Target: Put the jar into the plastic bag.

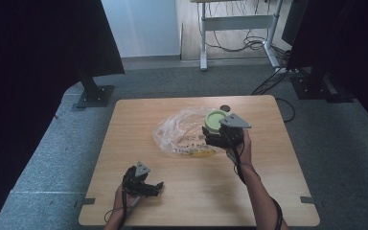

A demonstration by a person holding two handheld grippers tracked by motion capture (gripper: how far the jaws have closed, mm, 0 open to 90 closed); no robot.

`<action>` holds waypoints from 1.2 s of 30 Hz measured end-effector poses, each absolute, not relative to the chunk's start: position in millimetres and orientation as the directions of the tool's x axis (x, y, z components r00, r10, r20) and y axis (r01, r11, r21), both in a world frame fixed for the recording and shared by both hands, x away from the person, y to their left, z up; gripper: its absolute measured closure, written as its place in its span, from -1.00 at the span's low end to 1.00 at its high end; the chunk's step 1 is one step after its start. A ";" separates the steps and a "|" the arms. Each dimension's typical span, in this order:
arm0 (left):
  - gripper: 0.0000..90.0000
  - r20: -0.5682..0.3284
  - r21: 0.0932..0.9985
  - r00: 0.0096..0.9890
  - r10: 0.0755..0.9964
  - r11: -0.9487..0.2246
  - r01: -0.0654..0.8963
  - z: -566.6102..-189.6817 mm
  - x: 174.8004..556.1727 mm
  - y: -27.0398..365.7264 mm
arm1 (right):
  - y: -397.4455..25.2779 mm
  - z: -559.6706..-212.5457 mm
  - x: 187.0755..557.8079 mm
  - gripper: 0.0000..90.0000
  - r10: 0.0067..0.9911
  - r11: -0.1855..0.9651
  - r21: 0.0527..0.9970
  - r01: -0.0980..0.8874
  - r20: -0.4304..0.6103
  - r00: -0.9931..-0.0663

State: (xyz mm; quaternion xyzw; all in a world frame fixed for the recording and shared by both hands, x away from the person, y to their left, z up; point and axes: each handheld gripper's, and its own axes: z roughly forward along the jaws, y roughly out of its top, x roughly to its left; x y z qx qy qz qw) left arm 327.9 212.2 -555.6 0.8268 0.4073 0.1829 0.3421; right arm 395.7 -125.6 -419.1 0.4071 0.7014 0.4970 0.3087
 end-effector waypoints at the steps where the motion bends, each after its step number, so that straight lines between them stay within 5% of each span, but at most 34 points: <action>1: -0.97 0.024 0.715 0.601 0.799 -0.434 0.548 -555.6 327.9 212.2 | -125.4 -419.0 397.2 -0.75 0.877 0.177 0.949 0.261 -0.031 -0.479; 36: -0.97 0.025 0.714 0.602 0.798 -0.435 0.549 -555.5 327.9 212.3 | -98.8 -430.9 450.2 -0.75 0.879 0.181 0.940 0.288 -0.024 -0.475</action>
